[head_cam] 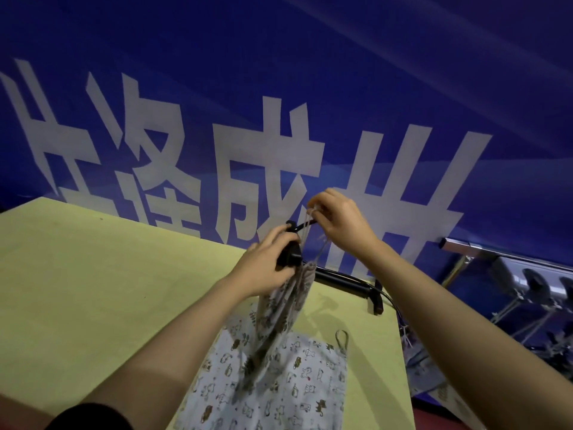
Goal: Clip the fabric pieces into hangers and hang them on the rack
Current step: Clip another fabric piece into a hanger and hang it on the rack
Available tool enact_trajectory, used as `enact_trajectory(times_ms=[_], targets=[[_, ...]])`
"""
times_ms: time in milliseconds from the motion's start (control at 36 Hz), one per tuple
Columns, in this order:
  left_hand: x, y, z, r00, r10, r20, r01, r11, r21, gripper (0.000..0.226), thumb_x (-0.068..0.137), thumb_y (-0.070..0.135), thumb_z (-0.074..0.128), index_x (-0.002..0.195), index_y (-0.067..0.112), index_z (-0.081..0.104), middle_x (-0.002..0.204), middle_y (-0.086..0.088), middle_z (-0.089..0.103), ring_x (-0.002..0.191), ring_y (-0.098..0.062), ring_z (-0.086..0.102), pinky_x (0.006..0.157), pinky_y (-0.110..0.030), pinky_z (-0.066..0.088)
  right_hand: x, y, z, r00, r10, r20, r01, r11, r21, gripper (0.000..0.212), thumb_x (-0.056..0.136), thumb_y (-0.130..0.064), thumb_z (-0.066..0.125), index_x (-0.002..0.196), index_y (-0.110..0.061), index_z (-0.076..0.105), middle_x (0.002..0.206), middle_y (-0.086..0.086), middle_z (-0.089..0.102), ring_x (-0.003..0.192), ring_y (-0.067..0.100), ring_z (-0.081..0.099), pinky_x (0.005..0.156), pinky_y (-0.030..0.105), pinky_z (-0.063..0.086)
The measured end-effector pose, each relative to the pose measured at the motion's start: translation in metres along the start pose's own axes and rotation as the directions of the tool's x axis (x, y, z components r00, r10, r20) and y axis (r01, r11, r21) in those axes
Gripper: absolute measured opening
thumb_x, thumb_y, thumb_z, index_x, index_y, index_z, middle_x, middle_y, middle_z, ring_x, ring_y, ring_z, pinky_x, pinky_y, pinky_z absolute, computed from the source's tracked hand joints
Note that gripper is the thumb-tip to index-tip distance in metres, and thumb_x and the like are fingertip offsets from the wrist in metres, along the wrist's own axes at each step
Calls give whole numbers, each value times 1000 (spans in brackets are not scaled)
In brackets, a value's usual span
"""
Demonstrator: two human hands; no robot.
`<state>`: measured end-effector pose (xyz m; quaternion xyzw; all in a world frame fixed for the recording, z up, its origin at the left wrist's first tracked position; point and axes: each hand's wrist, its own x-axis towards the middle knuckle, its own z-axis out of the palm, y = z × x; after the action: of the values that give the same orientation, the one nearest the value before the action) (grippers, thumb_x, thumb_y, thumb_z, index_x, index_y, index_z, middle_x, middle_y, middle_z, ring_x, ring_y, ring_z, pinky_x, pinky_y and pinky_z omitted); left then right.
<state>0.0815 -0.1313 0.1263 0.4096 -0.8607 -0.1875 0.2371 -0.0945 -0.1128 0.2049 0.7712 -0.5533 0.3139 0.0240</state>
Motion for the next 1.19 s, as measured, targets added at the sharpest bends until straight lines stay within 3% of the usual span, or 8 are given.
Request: enact_trajectory(times_ms=[111, 250, 361, 556, 694, 861, 1000, 1194], targets=[[-4, 1, -17, 995, 16, 97, -15, 1000, -10, 47, 86, 29, 50, 130, 33, 35, 150, 14, 29, 122, -27, 44, 97, -42, 42, 12, -9, -11, 995, -86, 40, 90, 989, -119, 12, 95, -14, 52, 103, -9, 60, 99, 6, 58, 79, 14, 52, 71, 33, 52], [-5, 6, -35, 965, 34, 259, -43, 999, 28, 51, 87, 33, 48, 134, 33, 27, 143, 6, 41, 109, -22, 55, 87, -43, 49, 25, -13, -26, 970, -171, -170, 146, 978, -149, 13, 95, -8, 50, 102, -1, 59, 99, 14, 58, 79, 23, 57, 67, 33, 50], [-6, 10, -43, 971, -6, 238, -7, 999, 54, 57, 85, 65, 42, 130, 31, 32, 137, 5, 47, 108, -18, 56, 85, -40, 50, 35, -19, -30, 920, 39, -391, 4, 994, 109, 10, 96, -5, 51, 95, 1, 59, 90, 6, 53, 73, 11, 47, 69, 9, 40], [9, 48, -42, 982, -189, -2, 181, 939, 293, 65, 77, 78, 40, 103, 19, 51, 93, 1, 58, 92, -23, 59, 73, -36, 45, 46, -46, -37, 878, 375, -298, -128, 783, 609, 15, 99, -18, 46, 86, -12, 50, 67, -2, 46, 53, 10, 45, 44, 20, 45], [15, 53, -32, 980, -180, -89, 201, 876, 438, 62, 80, 64, 54, 115, 13, 47, 111, -5, 58, 100, -29, 60, 77, -38, 47, 52, -52, -45, 915, 327, -236, -149, 818, 556, 16, 90, -10, 55, 84, 5, 55, 60, -4, 45, 54, 11, 38, 56, 29, 36], [17, 44, -30, 980, -157, -123, 196, 876, 441, 55, 83, 56, 59, 116, 14, 45, 115, -5, 57, 104, -28, 58, 77, -36, 43, 45, -57, -61, 989, 69, -129, -51, 989, 142, 30, 82, 10, 49, 103, -7, 62, 74, -15, 44, 62, 0, 42, 55, 8, 37], [14, 45, -30, 979, -162, -124, 203, 846, 493, 61, 81, 63, 56, 116, 14, 45, 111, -5, 60, 100, -26, 60, 77, -35, 42, 41, -59, -59, 922, 104, -373, 2, 962, 272, 17, 87, -8, 65, 102, -5, 59, 60, -8, 45, 49, 1, 45, 53, 10, 41], [10, 46, -31, 970, -196, -143, 243, 800, 549, 37, 88, 32, 58, 117, 13, 46, 108, -6, 63, 96, -27, 62, 78, -31, 39, 31, -61, -55, 815, 319, -484, -16, 847, 531, 18, 86, -20, 69, 83, -6, 59, 65, -3, 53, 55, 2, 47, 56, 13, 42]])
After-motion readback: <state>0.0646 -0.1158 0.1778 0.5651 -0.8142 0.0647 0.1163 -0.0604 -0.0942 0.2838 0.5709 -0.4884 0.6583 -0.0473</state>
